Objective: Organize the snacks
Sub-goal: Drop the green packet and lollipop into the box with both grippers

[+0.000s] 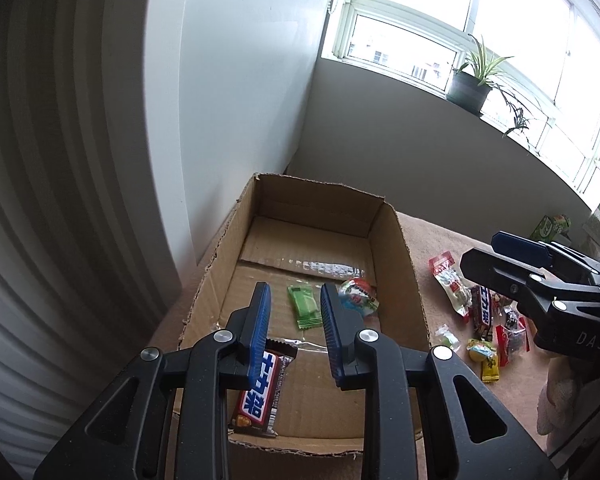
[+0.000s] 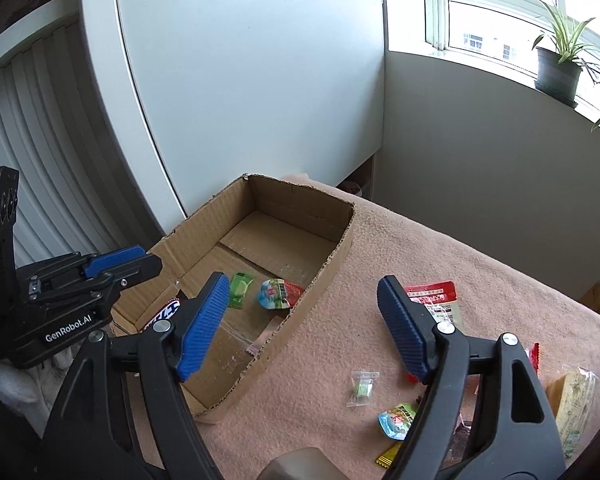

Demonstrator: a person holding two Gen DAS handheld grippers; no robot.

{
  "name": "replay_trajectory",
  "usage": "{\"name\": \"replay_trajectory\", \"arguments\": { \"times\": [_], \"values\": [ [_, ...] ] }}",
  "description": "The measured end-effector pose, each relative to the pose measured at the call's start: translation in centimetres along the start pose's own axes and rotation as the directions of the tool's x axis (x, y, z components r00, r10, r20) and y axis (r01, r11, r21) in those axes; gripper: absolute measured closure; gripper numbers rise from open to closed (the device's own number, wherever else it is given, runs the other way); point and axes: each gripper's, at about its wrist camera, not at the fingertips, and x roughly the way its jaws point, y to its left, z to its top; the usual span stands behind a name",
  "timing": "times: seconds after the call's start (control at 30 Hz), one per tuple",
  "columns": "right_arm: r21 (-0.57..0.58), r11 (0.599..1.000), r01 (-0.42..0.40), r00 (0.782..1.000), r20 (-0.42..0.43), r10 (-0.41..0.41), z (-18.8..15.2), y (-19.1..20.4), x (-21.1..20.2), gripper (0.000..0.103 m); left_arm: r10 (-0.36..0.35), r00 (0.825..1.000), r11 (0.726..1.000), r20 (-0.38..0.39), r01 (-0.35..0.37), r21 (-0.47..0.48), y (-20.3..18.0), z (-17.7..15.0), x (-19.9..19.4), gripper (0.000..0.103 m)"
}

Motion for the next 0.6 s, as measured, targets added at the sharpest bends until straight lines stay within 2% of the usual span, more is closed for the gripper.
{"name": "replay_trajectory", "arguments": {
  "times": [0.07,0.17,0.23,0.43,0.6],
  "values": [
    [-0.001,1.0,0.022,1.0,-0.005,-0.022,-0.3,-0.5,-0.3,0.024,-0.002,1.0,1.0,0.006,0.002,0.002,0.0,0.0,-0.3,0.079],
    [0.021,1.0,0.0,1.0,-0.02,0.0,-1.1,-1.9,-0.8,0.024,-0.006,1.0,1.0,0.015,0.006,0.004,-0.2,0.0,-0.8,0.079],
    [0.04,0.999,0.013,1.0,-0.01,-0.013,-1.8,-2.9,-1.6,0.024,-0.009,1.0,1.0,0.02,0.009,0.007,-0.4,-0.1,-1.2,0.079],
    [0.066,0.989,0.134,0.991,-0.001,-0.134,-4.7,-6.8,-4.9,0.024,-0.026,0.999,1.0,0.036,0.025,0.019,-1.2,-0.4,-2.6,0.079],
    [0.141,0.963,0.23,0.973,-0.046,-0.226,-7.5,-10.6,-7.5,0.024,-0.062,0.997,0.998,0.037,0.06,0.036,-2.5,-0.7,-3.3,0.079]
  ]
}}
